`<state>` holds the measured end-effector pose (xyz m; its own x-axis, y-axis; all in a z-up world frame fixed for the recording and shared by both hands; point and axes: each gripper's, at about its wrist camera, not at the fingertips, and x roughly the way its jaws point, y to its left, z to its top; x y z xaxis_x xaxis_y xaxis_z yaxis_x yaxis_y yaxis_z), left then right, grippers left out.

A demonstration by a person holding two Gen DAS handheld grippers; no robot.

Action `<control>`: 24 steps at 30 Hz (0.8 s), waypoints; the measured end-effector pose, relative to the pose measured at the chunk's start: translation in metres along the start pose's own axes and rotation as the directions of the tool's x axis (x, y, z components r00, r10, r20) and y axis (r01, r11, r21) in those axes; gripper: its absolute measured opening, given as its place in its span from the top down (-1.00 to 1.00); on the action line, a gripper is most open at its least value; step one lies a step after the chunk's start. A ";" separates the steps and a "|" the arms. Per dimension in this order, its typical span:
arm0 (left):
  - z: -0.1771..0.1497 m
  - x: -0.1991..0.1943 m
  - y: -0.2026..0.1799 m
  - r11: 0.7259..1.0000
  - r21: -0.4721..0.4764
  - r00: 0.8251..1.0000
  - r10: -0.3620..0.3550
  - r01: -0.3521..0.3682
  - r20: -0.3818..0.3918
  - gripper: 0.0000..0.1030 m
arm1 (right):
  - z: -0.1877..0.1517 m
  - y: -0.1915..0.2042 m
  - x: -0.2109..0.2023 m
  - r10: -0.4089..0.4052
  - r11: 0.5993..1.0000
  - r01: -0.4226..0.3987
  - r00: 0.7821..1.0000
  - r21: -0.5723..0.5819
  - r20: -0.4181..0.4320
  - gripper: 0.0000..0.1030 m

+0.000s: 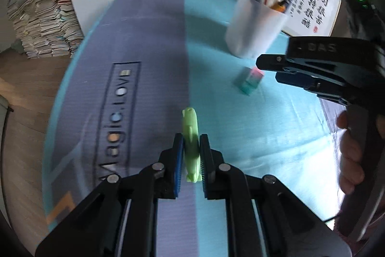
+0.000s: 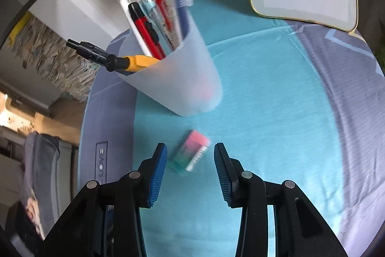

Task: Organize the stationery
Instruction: 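Grasp the green highlighter with the left tool while the right tool grips the pink eraser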

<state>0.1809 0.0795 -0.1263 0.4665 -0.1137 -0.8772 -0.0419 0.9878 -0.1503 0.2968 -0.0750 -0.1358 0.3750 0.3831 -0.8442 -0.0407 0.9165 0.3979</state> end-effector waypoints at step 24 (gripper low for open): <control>-0.003 -0.004 0.014 0.999 0.035 0.999 -0.030 0.029 0.038 0.78 | -0.033 0.002 -0.015 -0.056 0.969 0.047 0.998 -0.242 -0.031 0.57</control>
<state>0.1759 0.0935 -0.1264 0.5005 -0.1394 -0.8545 0.0024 0.9872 -0.1596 0.2608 -0.0751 -0.1343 0.3483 0.3349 -0.8755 -0.2463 0.9339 0.2593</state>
